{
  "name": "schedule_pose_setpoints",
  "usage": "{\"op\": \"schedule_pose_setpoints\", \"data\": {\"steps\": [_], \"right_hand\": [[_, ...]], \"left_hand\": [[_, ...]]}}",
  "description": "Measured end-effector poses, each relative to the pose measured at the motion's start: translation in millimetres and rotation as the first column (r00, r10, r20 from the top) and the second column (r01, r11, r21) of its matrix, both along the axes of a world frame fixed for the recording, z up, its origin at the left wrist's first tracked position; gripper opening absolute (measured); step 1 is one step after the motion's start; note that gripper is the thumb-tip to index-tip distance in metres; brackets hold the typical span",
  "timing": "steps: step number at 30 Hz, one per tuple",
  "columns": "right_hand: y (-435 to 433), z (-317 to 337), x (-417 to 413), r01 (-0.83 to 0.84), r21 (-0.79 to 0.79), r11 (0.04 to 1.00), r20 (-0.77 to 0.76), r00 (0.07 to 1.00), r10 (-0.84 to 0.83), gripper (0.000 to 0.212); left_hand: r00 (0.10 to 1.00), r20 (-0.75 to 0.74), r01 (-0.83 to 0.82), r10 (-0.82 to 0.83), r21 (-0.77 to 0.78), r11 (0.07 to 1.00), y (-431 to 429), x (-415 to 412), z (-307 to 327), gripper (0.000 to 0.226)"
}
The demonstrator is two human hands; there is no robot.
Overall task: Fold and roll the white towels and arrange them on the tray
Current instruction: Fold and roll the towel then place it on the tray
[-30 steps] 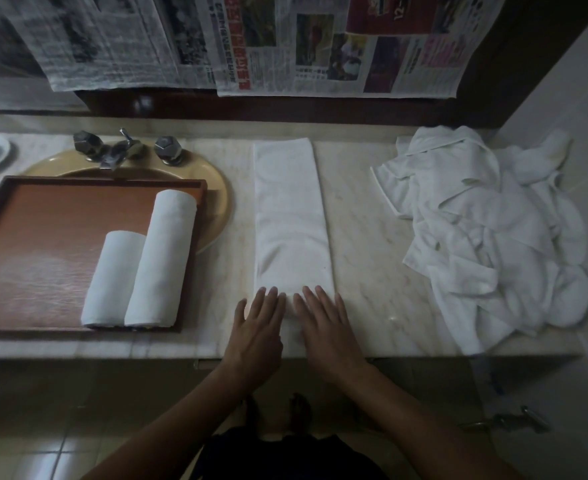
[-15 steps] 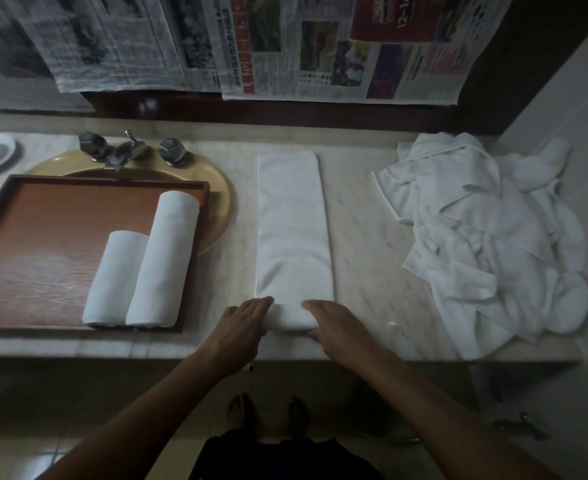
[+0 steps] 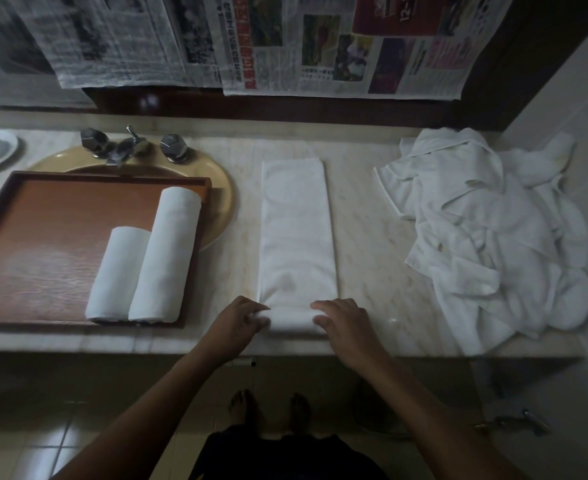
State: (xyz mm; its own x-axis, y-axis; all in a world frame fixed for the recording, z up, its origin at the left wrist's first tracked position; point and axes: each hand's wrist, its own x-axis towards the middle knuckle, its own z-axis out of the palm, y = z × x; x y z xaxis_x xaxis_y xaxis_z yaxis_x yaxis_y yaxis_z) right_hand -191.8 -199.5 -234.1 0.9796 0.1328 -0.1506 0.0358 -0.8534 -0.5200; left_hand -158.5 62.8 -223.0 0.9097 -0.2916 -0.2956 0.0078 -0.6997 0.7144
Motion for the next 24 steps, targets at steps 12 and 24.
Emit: {"op": "schedule_pose_setpoints", "data": {"steps": [12,24], "right_hand": [[30,-18,-28,-0.116,-0.291,0.95,0.212,0.96,0.182,0.062],[13,-18,-1,-0.22,-0.354,0.909,0.147,0.947,0.287,0.088]], "left_hand": [[0.964,0.249,-0.148,0.093,0.212,0.966,-18,5,10,0.032],[0.896,0.33,0.127,-0.297,0.452,0.883,7,18,-3,0.072]]}}
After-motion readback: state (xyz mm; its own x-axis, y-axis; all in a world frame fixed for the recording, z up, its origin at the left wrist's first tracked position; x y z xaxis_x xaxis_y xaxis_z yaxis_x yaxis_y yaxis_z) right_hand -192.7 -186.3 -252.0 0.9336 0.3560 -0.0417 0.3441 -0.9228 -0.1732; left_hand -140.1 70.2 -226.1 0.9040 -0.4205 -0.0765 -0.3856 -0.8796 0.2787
